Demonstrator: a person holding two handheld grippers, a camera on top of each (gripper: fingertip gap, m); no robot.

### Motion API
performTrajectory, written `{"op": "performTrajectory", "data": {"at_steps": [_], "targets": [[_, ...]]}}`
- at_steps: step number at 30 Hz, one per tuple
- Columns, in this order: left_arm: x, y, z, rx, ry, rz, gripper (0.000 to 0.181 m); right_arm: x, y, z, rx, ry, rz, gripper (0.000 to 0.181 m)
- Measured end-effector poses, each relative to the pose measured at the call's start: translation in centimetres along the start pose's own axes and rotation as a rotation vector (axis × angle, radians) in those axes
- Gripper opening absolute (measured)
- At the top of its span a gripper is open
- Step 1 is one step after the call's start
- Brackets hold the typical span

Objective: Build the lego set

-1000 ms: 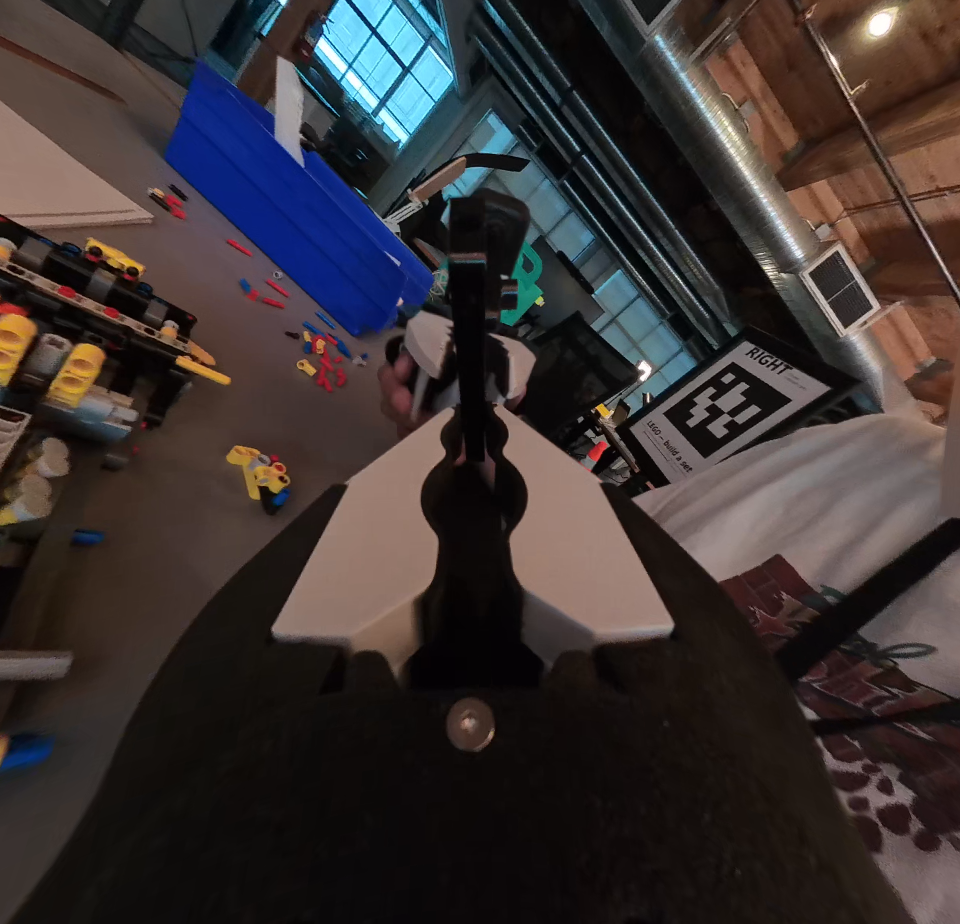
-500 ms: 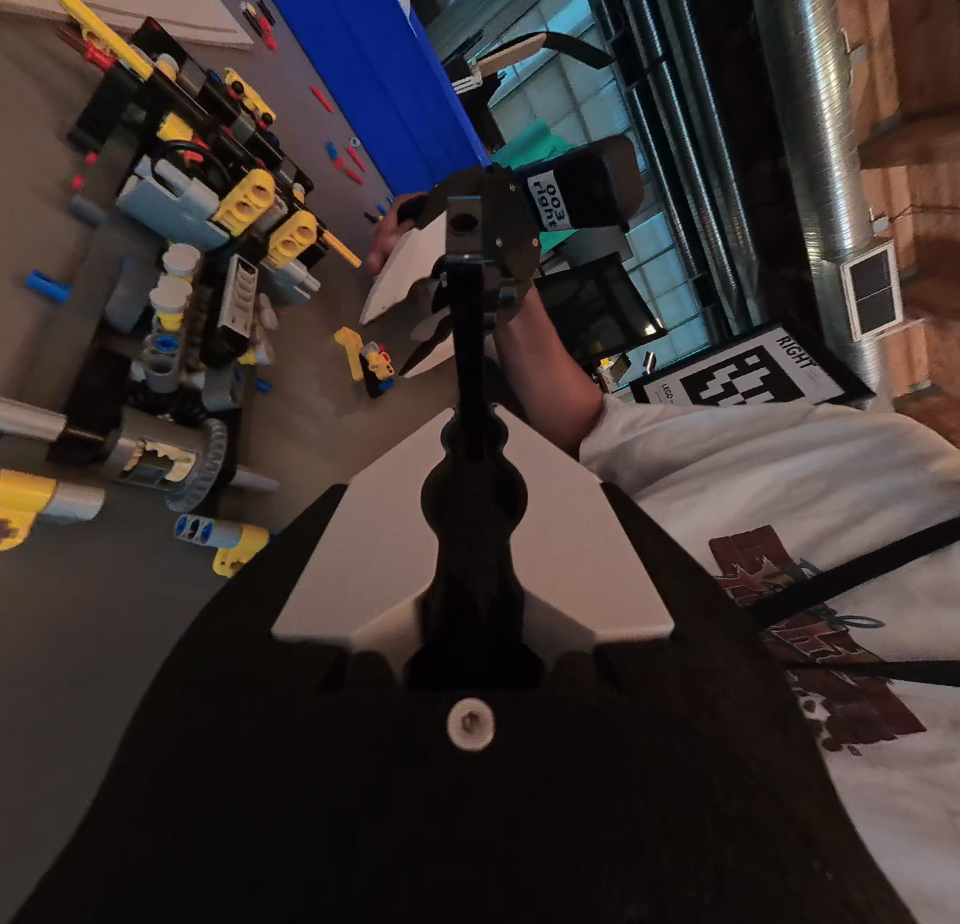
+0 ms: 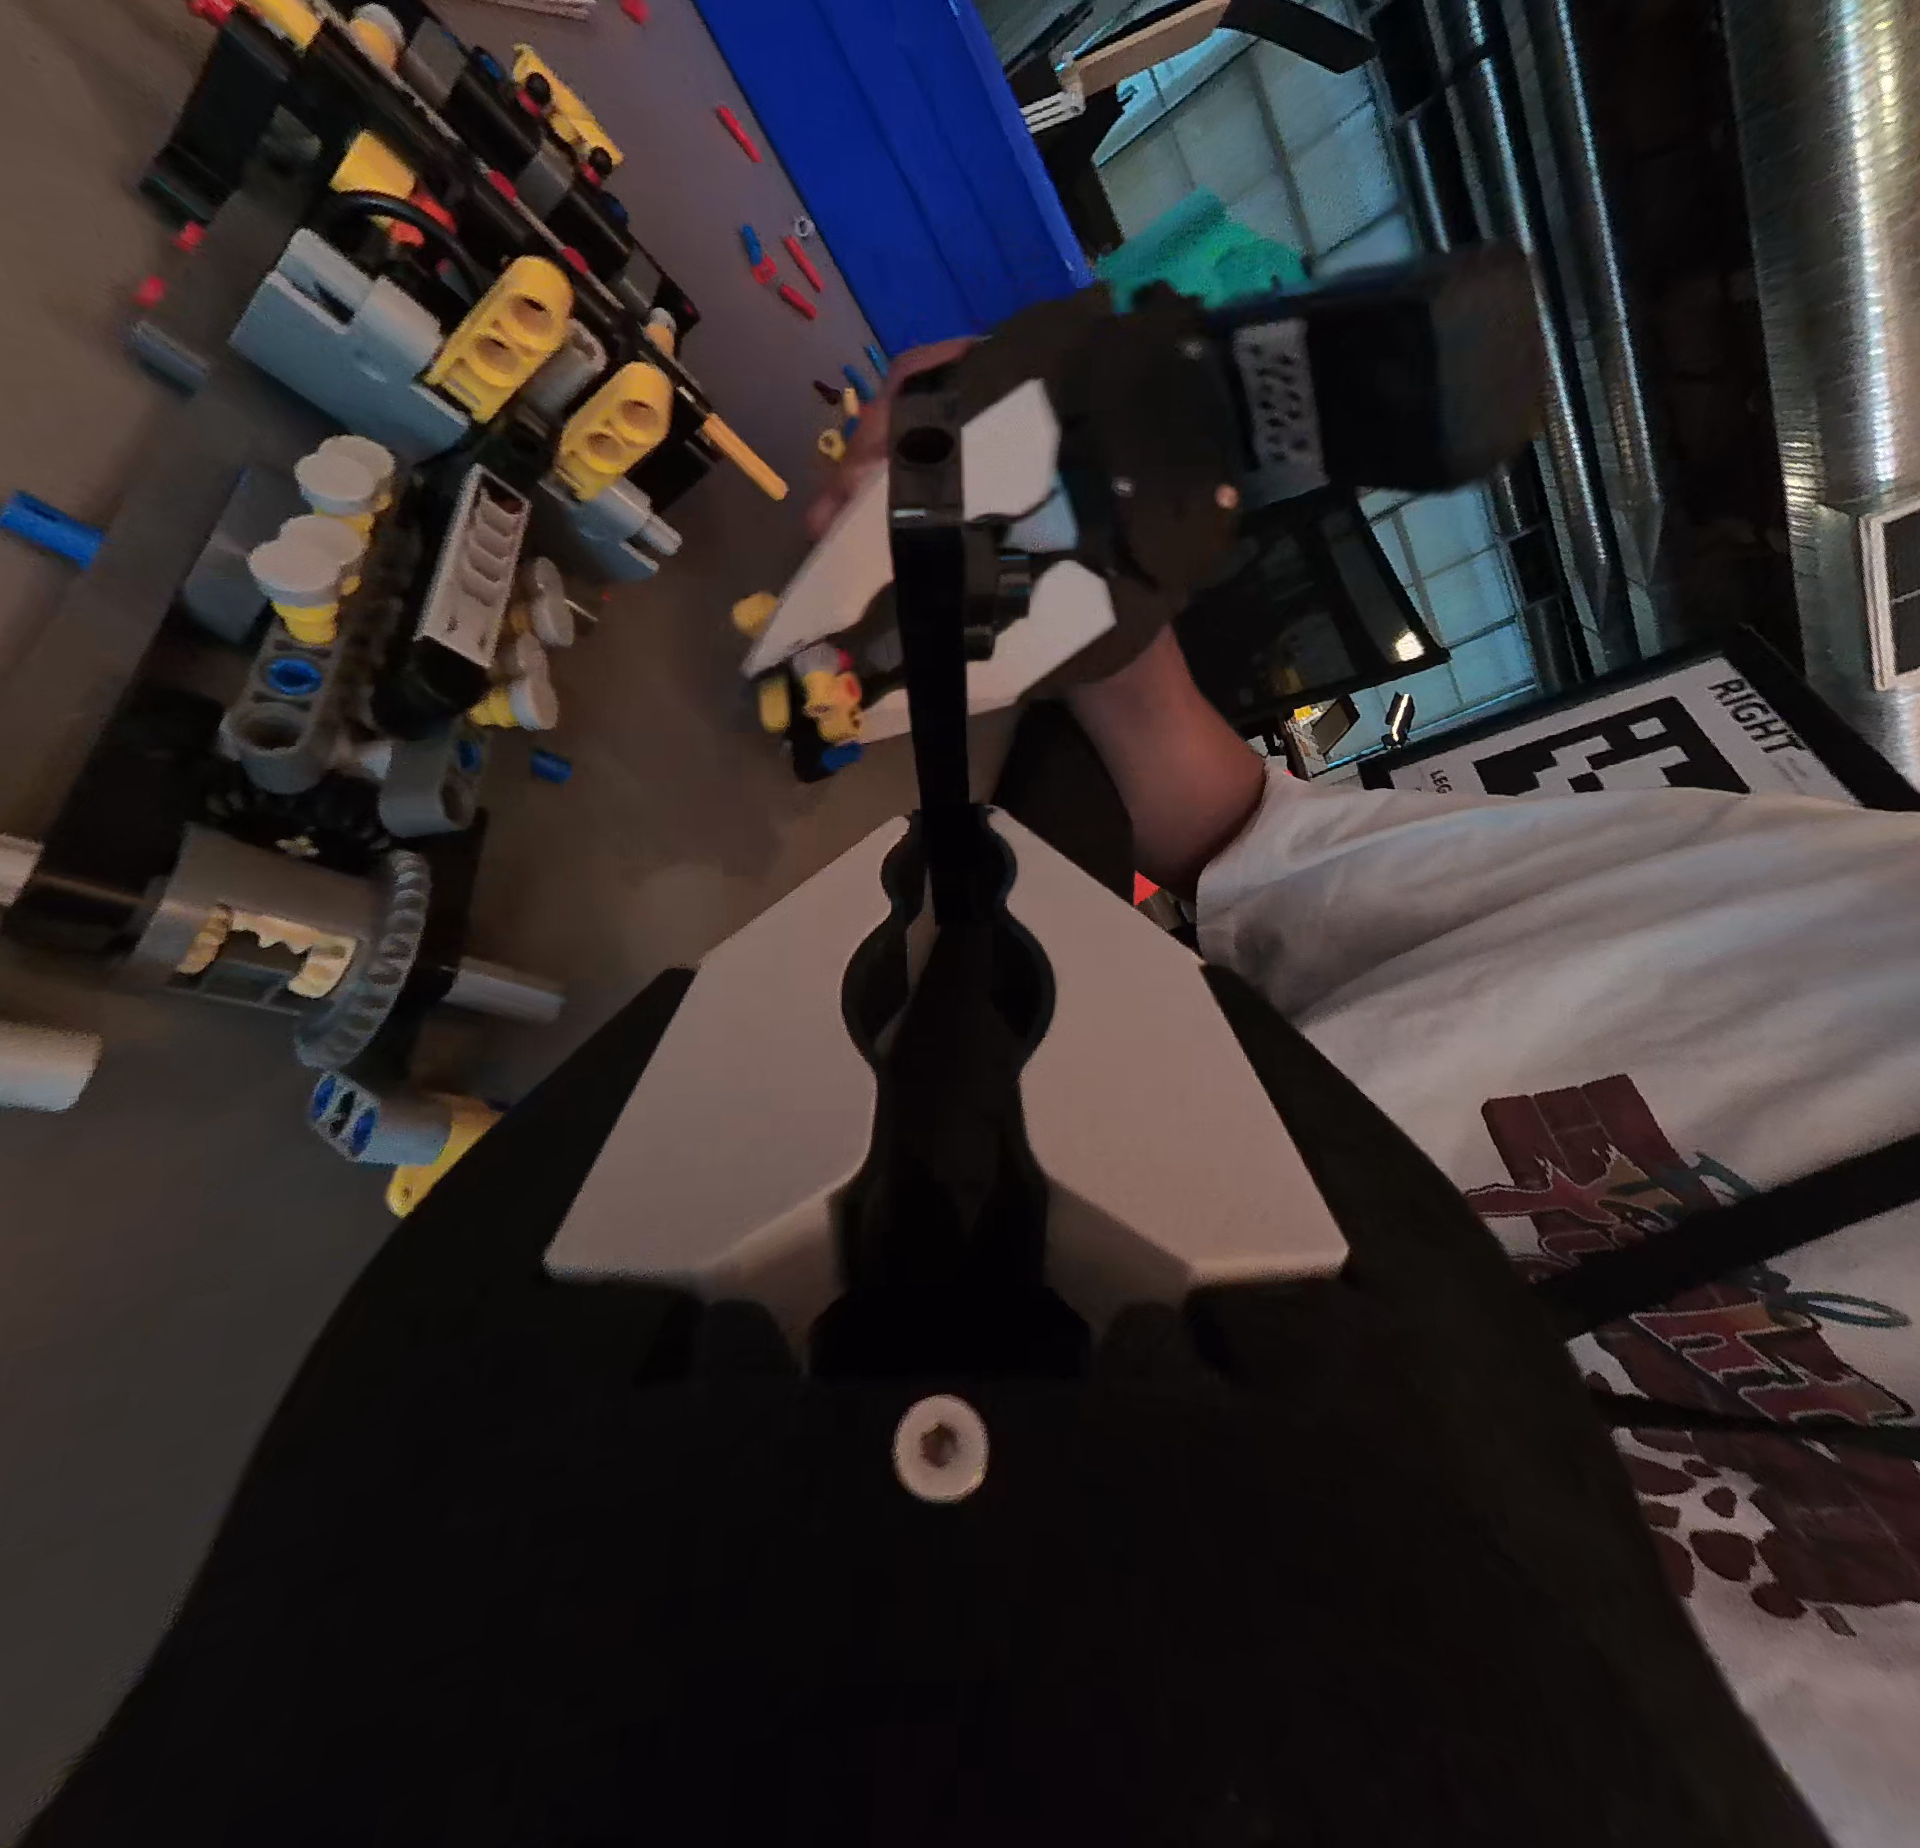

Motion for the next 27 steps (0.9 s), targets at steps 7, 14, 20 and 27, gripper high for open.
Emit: {"op": "performTrajectory", "data": {"at_steps": [7,14,20,27], "targets": [[0.2,-0.5,-0.5,0.009,0.070,0.040,0.009,-0.1,0.6,-3.1,0.006,0.084,0.200,0.015],[0.0,-0.6,-0.6,0.028,0.074,0.022,0.009,0.1,0.9,-3.0,-0.031,0.107,0.273,0.015],[0.7,-0.1,-1.0,0.039,0.138,0.125,0.009,0.0,1.5,-4.0,0.057,0.135,0.294,0.014],[1.3,0.4,-1.1,0.043,0.091,0.172,0.010,-0.2,1.7,-4.7,0.146,0.065,0.244,0.014]]}}
Point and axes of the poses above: each gripper's, where its closed fingertips meet, y back along the fingers, z out of its underside, x = y × z across the jaws, the point moved 1 cm from there along y, back along the fingers, and after that the axes turned 10 degrees about -z, right-handed, at the moved point
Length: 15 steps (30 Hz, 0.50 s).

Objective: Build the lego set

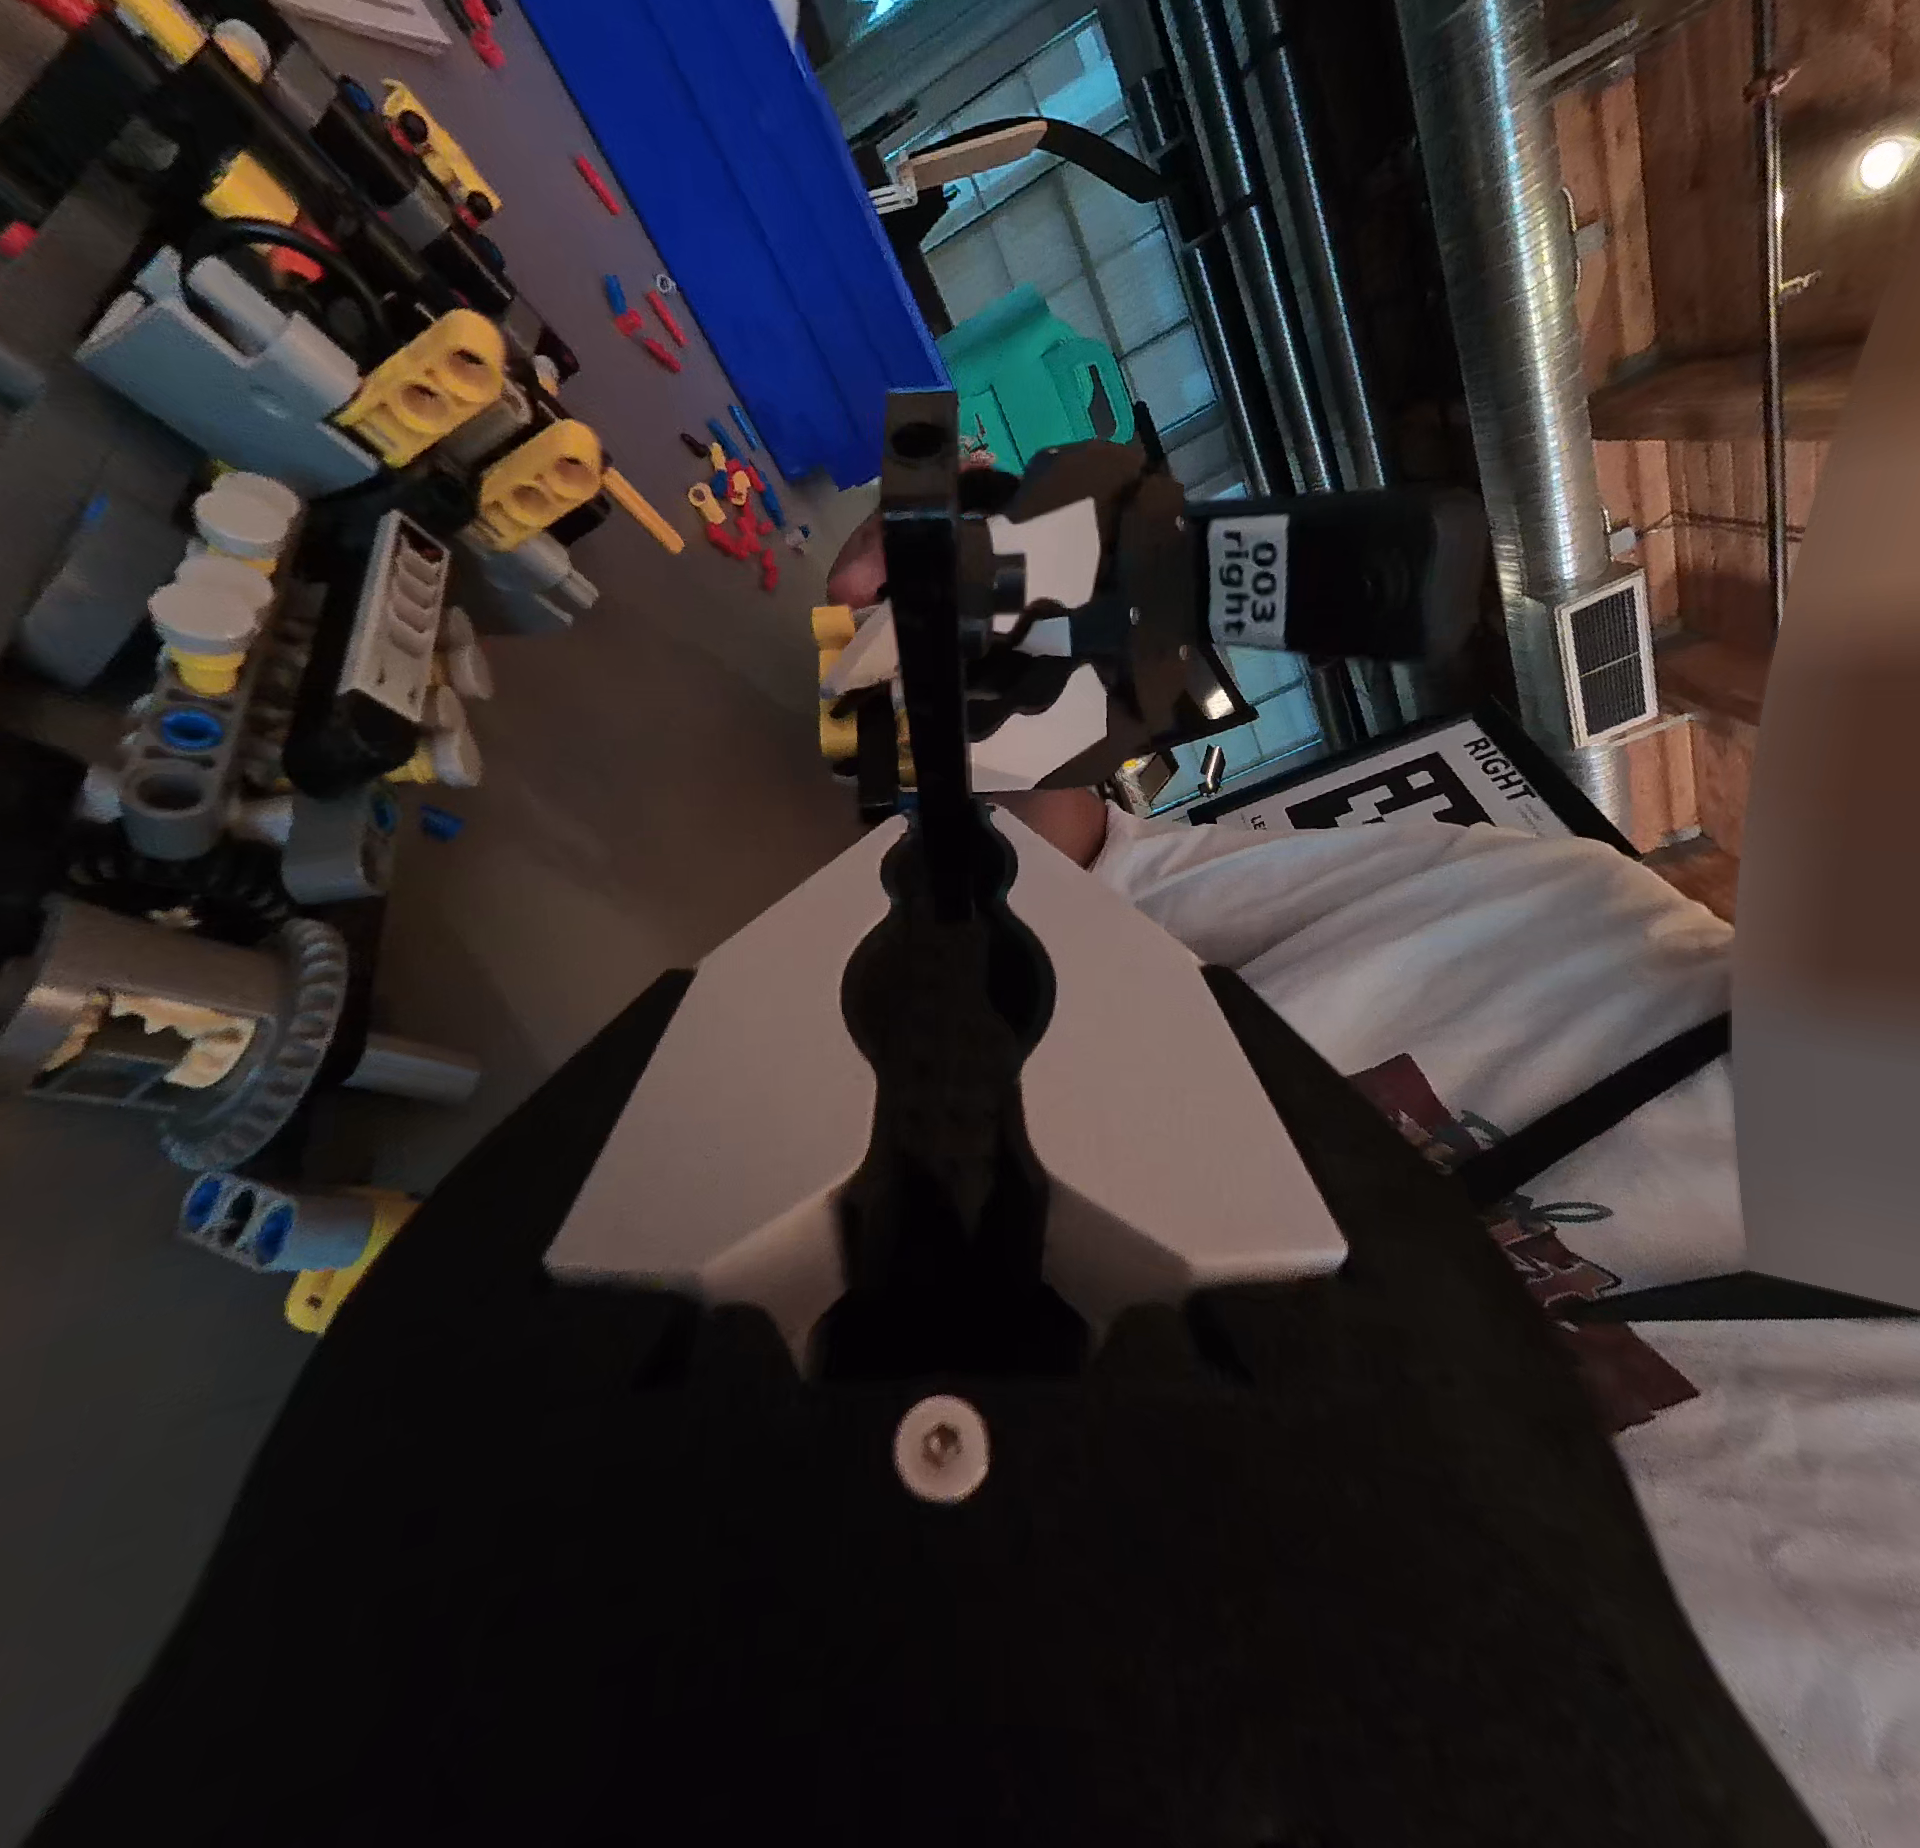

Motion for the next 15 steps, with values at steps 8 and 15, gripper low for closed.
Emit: {"op": "performTrajectory", "data": {"at_steps": [8,15], "targets": [[-0.07,-0.01,0.01,0.011,-0.026,-0.018,0.009,-0.04,-0.02,0.07,0.001,-0.022,0.000,0.014],[-0.55,-0.03,-0.20,0.011,0.003,-0.028,0.009,0.34,0.04,0.14,-0.078,0.074,0.104,0.013]]}}
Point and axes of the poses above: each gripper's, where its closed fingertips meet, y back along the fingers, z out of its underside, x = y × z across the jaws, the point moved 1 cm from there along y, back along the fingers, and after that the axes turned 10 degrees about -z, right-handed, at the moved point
